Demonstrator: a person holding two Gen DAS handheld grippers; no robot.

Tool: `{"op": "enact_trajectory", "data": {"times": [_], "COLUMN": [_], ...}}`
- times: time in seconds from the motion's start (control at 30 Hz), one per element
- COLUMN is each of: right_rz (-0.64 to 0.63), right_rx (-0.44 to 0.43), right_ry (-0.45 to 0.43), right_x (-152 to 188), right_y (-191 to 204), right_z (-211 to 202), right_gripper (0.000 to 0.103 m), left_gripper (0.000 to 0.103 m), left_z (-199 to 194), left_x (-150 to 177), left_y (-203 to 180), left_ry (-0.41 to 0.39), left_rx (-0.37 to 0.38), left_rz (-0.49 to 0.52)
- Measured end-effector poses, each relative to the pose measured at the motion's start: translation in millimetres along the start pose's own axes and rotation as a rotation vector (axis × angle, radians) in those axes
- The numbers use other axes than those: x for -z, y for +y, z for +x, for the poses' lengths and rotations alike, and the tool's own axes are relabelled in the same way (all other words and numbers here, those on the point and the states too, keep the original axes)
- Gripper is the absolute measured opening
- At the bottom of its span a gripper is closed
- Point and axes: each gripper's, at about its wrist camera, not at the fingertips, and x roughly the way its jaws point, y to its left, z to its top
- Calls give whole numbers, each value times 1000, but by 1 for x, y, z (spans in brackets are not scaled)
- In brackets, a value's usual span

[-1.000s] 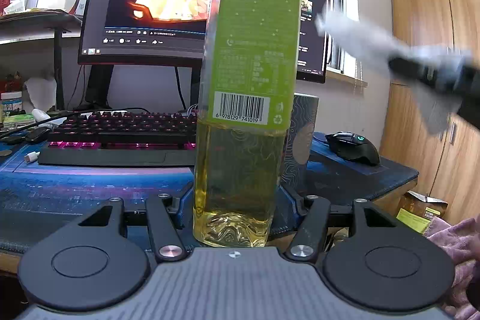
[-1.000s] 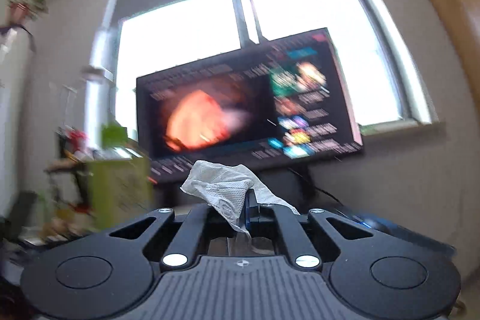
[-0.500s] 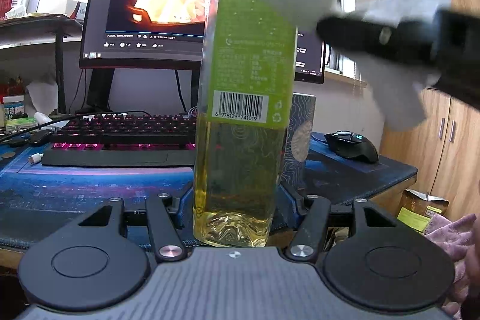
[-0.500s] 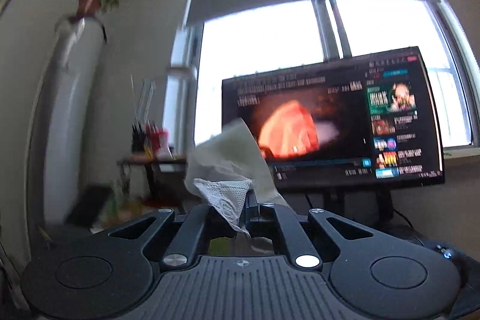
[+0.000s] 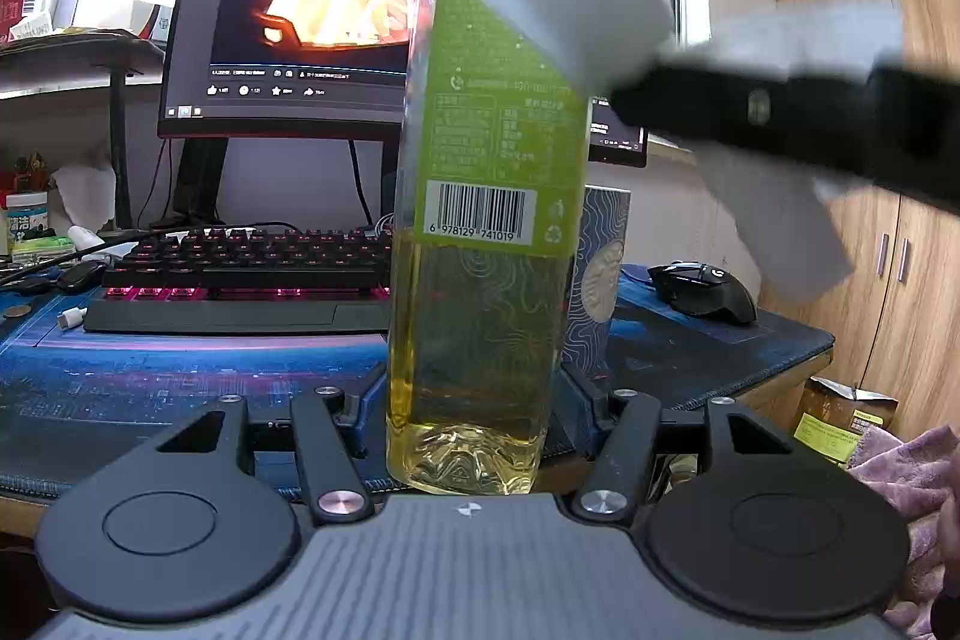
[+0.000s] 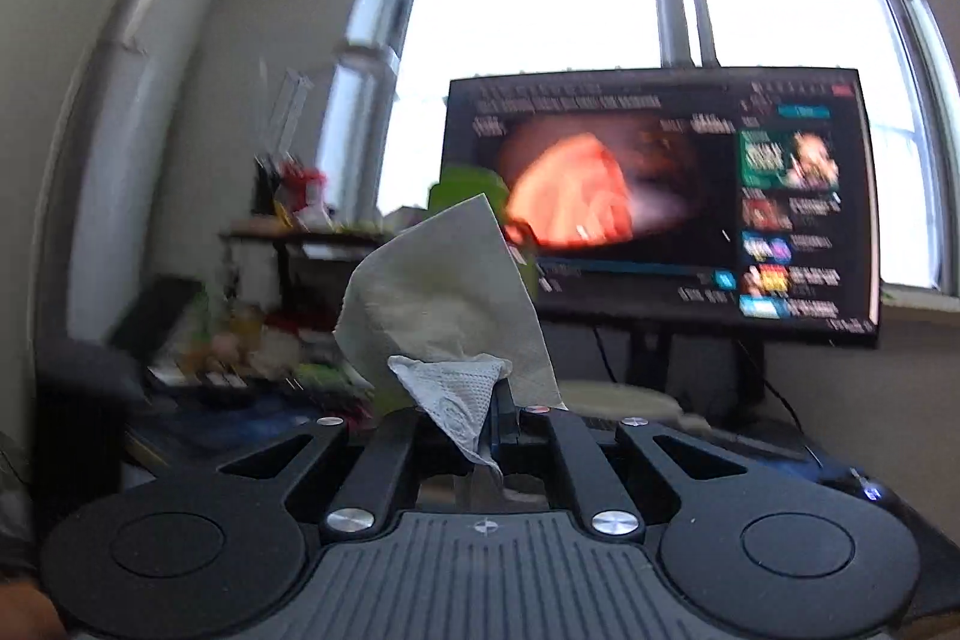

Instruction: Clean container

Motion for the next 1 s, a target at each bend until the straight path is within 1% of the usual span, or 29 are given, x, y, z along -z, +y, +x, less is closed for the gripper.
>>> {"op": "enact_trajectory", "data": {"times": [0.07, 0.23, 0.3, 0.43, 0.53, 0.6, 0.77, 0.9, 1.0], "right_rz": [-9, -13, 3, 3, 15, 10, -8, 3, 18], "right_rx": [-29, -59, -52, -13, -6, -9, -42, -61, -40], "right_ry": [-22, 16, 28, 63, 69, 66, 19, 27, 50], "right_x": [-4, 0, 2, 7, 10, 10, 1, 3, 7], "right_y": [6, 9, 4, -3, -7, -6, 4, 3, -4], "right_z": [0, 9, 10, 10, 12, 11, 4, 8, 10], "right_gripper": [5, 5, 5, 5, 5, 5, 5, 5, 5], "left_gripper": [61, 61, 61, 61, 61, 61, 61, 61, 61], "left_z": [0, 0, 0, 1, 1, 1, 1, 0, 0], "left_x": [0, -1, -1, -1, -1, 0, 1, 2, 2], "left_y": [0, 4, 5, 1, 1, 1, 0, 0, 0], "left_ry": [1, 0, 2, 0, 0, -2, -9, -10, -12], "left_rx": [1, 10, 14, 0, 2, 1, -4, -3, -3], "left_rz": [-1, -22, -28, 4, 3, 3, 1, -1, -3]}}
